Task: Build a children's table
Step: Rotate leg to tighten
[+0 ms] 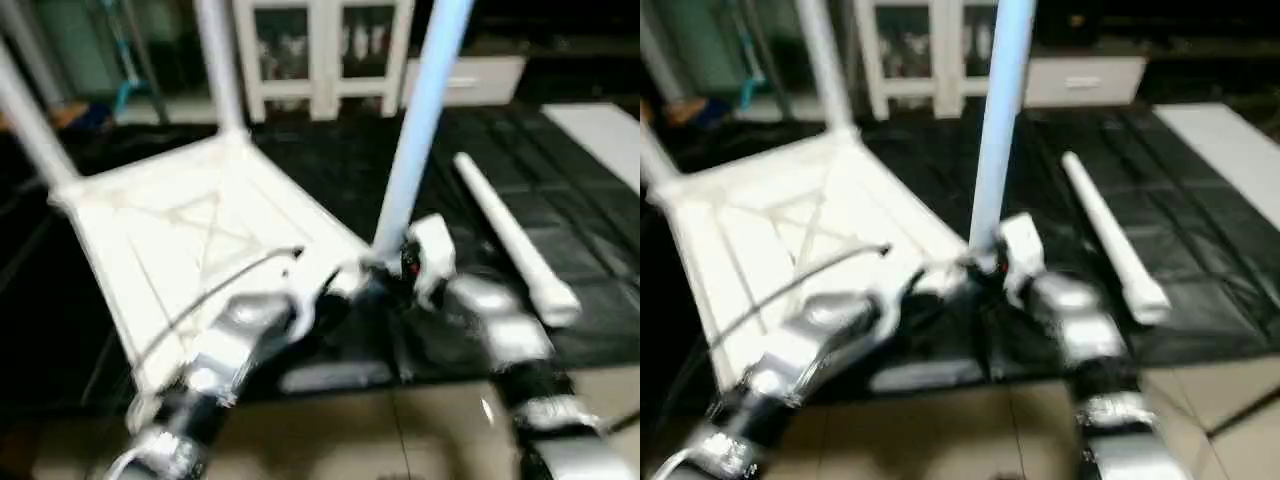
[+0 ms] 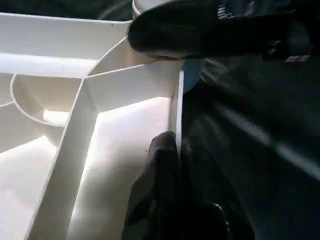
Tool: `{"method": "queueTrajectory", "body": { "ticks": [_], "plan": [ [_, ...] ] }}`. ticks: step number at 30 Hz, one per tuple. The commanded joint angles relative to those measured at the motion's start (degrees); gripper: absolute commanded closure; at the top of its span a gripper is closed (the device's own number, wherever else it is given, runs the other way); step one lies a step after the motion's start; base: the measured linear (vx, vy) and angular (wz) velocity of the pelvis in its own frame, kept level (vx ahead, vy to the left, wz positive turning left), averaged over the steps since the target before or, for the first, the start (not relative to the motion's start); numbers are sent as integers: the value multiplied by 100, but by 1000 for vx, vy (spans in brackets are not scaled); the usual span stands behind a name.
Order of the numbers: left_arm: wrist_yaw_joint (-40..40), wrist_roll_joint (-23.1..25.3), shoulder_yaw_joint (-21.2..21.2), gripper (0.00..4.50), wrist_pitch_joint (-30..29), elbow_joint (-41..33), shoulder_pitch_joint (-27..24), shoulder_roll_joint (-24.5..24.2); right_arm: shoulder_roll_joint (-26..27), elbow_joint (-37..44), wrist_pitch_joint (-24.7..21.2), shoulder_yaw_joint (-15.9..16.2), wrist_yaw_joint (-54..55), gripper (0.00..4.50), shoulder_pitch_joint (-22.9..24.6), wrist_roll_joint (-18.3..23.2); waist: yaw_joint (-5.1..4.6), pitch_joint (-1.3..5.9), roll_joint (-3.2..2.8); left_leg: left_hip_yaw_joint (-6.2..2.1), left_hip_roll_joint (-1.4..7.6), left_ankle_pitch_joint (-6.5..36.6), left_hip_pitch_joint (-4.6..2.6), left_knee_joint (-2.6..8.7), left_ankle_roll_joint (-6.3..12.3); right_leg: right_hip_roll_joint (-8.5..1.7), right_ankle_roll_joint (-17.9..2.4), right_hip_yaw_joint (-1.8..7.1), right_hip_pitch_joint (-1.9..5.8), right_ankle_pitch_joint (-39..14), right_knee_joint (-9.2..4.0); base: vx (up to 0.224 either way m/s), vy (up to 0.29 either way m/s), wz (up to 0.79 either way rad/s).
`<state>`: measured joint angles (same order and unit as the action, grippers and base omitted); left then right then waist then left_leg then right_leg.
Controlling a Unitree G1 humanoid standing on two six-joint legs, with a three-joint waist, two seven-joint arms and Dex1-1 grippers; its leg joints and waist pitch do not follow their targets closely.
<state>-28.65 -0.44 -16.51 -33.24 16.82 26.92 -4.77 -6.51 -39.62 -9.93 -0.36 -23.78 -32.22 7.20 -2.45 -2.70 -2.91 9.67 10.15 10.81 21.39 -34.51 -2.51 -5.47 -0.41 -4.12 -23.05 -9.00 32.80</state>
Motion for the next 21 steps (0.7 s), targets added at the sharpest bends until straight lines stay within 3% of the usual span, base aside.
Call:
{"method": "queueTrajectory", "body": {
  "ticks": [1, 3, 5, 8, 9, 11, 13, 15, 16, 17, 18, 21],
  "plan": [
    [439, 113, 196, 450, 95, 381, 72, 103, 413, -50, 14, -77, 607, 175, -23, -32, -53, 285, 22, -138, 113, 2756, -104, 427, -11, -236, -315, 13, 97, -3855, -669, 0, 0, 0],
    [426, 146, 147, 450, 88, 444, 118, 180, 679, 71, 141, 129, 648, 175, 38, -161, -107, 289, 30, -168, 117, 2851, -94, 437, 2, -238, -268, -42, 129, -3866, -697, 0, 0, 0],
    [431, 164, 132, 450, 75, 479, 129, 213, 840, 142, 195, 284, 556, 175, 69, -184, -132, 292, -41, -219, 171, 3079, -87, 502, 14, -245, -329, -86, 176, -3515, -681, 0, 0, 0],
    [471, 159, 135, 450, 109, 528, 102, 184, 894, 206, 583, 556, 365, 175, 71, -329, -123, 331, -46, -216, 204, 2950, -45, 539, 28, -278, -604, -47, 211, -2761, -615, 0, 0, 0],
    [446, 163, 118, 450, 131, 510, 66, 114, 912, 358, 612, 544, -49, 175, 103, -90, -126, 332, 16, -201, 202, 2879, -31, 536, 60, -278, -660, -36, 210, -2683, -608, 0, 0, 0],
    [341, 187, 62, 450, 249, 473, 20, 15, 898, 520, 617, 496, -301, 119, 133, 64, -107, 336, -11, -179, 204, 2629, -1, 537, 164, -298, -822, 1, 234, -2481, -559, 0, 0, 0],
    [-7, 207, -97, 450, 359, 323, -118, -194, 742, 785, 566, 470, -673, 103, 163, 182, -82, 346, -4, -167, 209, 2514, 11, 535, 231, -303, -859, 13, 258, -2342, -537, 0, 0, 0],
    [-463, 284, -377, 450, 547, 149, -284, -495, 503, 938, 515, 411, -976, 82, 154, 259, -104, 341, 2, -182, 210, 2380, 87, 546, 286, -319, -811, 17, 301, -2379, -506, 0, 0, 0],
    [-492, 282, -389, 450, 546, 134, -299, -515, 478, 948, 502, 408, -1013, 69, 154, 270, -121, 334, 2, -185, 216, 2377, 93, 552, 287, -316, -817, 14, 298, -2418, -503, 0, 0, 0],
    [-833, 257, -519, 450, 565, -65, -475, -758, 153, 1074, 373, 405, -1489, 55, 150, 368, -116, 324, -32, -170, 213, 2445, 47, 532, 269, -315, -818, 20, 263, -2552, -528, 0, 0, 0],
    [-956, 247, -568, 450, 600, -146, -536, -851, 11, 1110, 358, 438, -1679, 48, 151, 364, -96, 347, -8, -147, 223, 2363, 9, 505, 277, -319, -854, 59, 240, -2427, -518, 0, 0, 0],
    [-1607, 113, -806, 450, 697, -632, -830, -1306, -727, 1236, 377, 607, -2528, 38, 146, 274, -43, 324, -28, -145, 248, 2361, 5, 520, 298, -302, -917, 65, 237, -2421, -479, 0, 0, 0]
  ]
}}
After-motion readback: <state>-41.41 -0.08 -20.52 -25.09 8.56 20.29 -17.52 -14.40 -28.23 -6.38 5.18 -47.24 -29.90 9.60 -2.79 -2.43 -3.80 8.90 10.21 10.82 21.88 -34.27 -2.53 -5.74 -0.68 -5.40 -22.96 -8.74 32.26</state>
